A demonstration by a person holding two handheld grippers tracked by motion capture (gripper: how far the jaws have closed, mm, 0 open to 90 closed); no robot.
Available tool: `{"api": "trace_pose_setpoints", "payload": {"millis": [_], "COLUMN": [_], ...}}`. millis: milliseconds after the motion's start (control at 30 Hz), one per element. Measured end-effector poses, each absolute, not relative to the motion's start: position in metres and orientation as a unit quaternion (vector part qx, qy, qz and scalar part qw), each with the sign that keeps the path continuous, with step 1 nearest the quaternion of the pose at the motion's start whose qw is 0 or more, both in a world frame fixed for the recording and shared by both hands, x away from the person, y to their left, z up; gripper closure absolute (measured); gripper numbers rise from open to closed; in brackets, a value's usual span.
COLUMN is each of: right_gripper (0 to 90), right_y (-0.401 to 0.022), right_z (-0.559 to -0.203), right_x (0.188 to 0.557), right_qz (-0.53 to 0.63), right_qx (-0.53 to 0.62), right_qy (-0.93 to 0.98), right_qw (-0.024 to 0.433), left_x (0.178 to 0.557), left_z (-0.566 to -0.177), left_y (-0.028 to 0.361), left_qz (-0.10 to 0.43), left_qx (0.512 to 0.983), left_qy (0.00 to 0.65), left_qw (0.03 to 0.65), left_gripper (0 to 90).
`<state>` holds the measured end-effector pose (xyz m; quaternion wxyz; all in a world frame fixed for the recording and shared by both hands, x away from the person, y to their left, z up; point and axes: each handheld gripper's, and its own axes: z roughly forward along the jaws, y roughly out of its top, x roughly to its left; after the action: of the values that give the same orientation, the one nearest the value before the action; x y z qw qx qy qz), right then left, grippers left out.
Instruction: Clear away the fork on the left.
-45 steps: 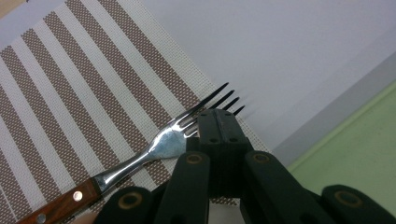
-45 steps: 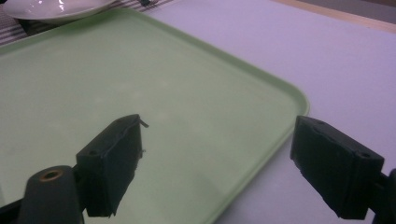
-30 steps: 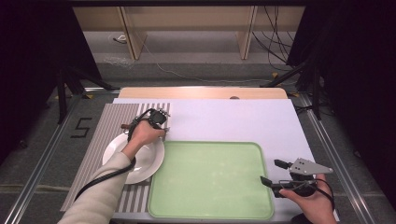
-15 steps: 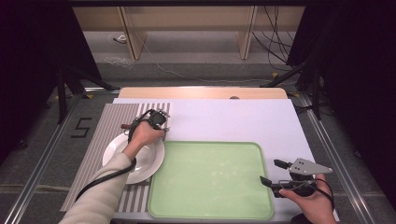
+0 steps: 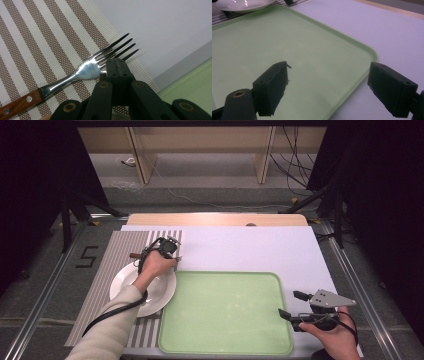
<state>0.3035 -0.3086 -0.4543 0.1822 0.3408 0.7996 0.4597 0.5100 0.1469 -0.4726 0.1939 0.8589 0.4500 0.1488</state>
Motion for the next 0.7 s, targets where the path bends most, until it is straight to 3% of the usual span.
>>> {"api": "trace_pose_setpoints", "payload": {"millis": [267,700], "right_gripper": [17.6,17.6], "right_y": [-0.309,-0.309], "right_z": [-0.454,-0.455], "right_x": [0.304,0.304], "right_qz": [0.460,0.461], "right_qx": [0.342,0.341], "right_qy": [0.799,0.799], "right_qw": [0.182,0.181], "left_x": [0.514,0.523], "left_z": [-0.471,-0.471], "left_y": [0.147,0.149], "left_qz": [0.150,0.157], "left_qx": [0.890,0.886], "left_qy": [0.396,0.403], "left_qw": [0.171,0.169], "left_gripper": [89.2,89.4]}}
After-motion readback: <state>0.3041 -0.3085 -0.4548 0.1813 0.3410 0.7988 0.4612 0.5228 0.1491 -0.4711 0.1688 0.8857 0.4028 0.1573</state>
